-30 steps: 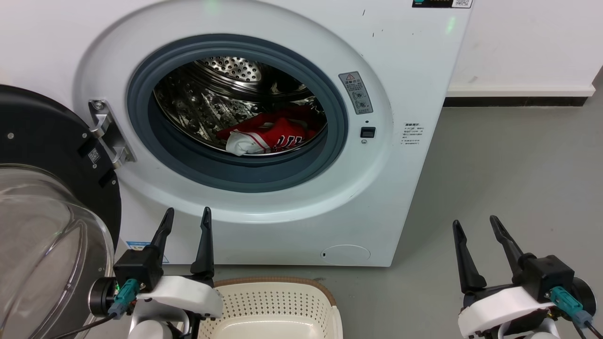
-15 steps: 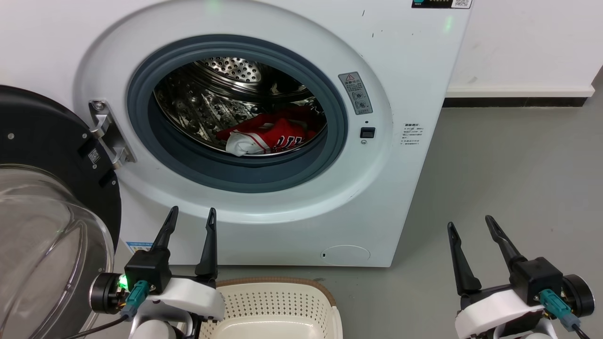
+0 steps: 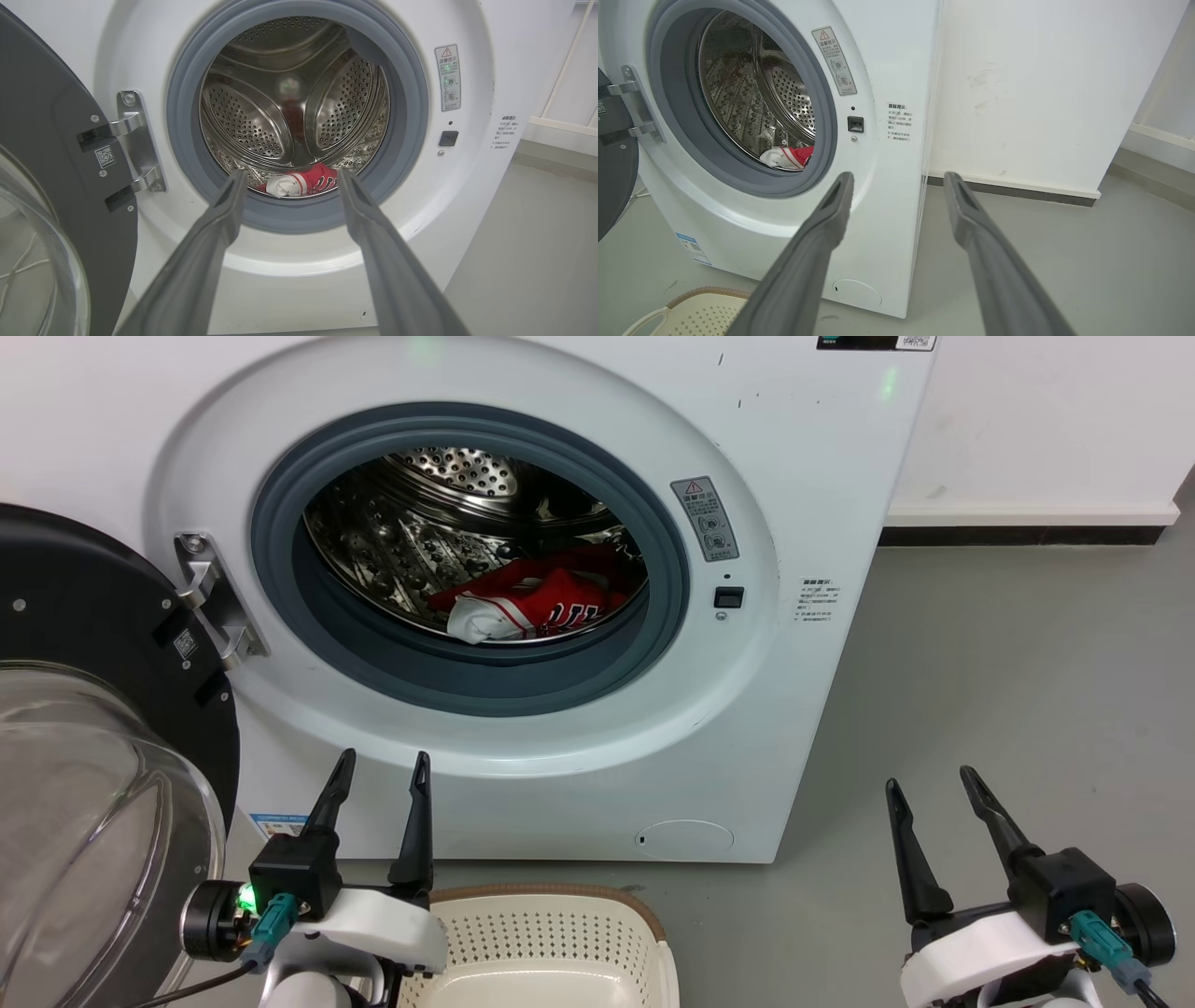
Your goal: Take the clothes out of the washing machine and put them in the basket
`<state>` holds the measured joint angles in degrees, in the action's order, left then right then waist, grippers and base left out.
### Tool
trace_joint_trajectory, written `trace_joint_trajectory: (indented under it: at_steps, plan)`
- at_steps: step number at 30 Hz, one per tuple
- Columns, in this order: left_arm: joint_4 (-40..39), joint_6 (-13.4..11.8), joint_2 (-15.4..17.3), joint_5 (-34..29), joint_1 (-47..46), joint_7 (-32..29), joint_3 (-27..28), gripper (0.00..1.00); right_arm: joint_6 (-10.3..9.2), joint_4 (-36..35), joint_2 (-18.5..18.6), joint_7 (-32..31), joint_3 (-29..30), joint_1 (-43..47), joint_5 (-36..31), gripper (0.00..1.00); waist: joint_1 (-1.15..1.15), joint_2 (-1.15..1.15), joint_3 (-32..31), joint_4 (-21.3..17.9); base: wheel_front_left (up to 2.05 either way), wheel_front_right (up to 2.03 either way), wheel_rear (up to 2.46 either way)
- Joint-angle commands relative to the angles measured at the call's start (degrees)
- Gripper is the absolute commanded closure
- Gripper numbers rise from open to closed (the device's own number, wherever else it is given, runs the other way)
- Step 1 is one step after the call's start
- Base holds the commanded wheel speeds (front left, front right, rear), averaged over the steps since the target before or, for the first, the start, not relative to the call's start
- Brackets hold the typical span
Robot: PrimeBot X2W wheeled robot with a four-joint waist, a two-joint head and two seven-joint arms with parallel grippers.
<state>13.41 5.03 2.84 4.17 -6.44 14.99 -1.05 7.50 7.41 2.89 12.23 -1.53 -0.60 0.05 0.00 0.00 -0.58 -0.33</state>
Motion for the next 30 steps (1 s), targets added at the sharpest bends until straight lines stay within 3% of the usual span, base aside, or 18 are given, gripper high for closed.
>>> trace_joint_trajectory:
  at_steps: [1, 13, 30]
  plan:
    - [0.12, -0.20, 0.09, 0.22, -0.37, 0.30, -0.08, 0.00, -0.02, 0.08, -0.03, 0.38, -0.03, 0.69, 0.31, 0.00, 0.00, 0.00, 0.04, 0.02, 0.00, 0.00, 0.00]
    - [1.96, -0.92, 0.08, 0.15, -3.10, 0.24, -0.64, 0.00, -0.02, -1.06, -0.03, 0.18, -0.49, -0.30, 0.39, 0.00, 0.00, 0.00, 2.07, -0.10, 0.00, 0.00, 0.00]
    - [14.49, -0.88, 2.39, -1.54, -24.75, 0.24, 0.55, 0.00, -0.02, -6.73, -0.05, 0.41, -3.43, -8.19, -0.05, 0.00, 0.00, 0.00, 18.71, -3.11, 0.00, 0.00, 0.00]
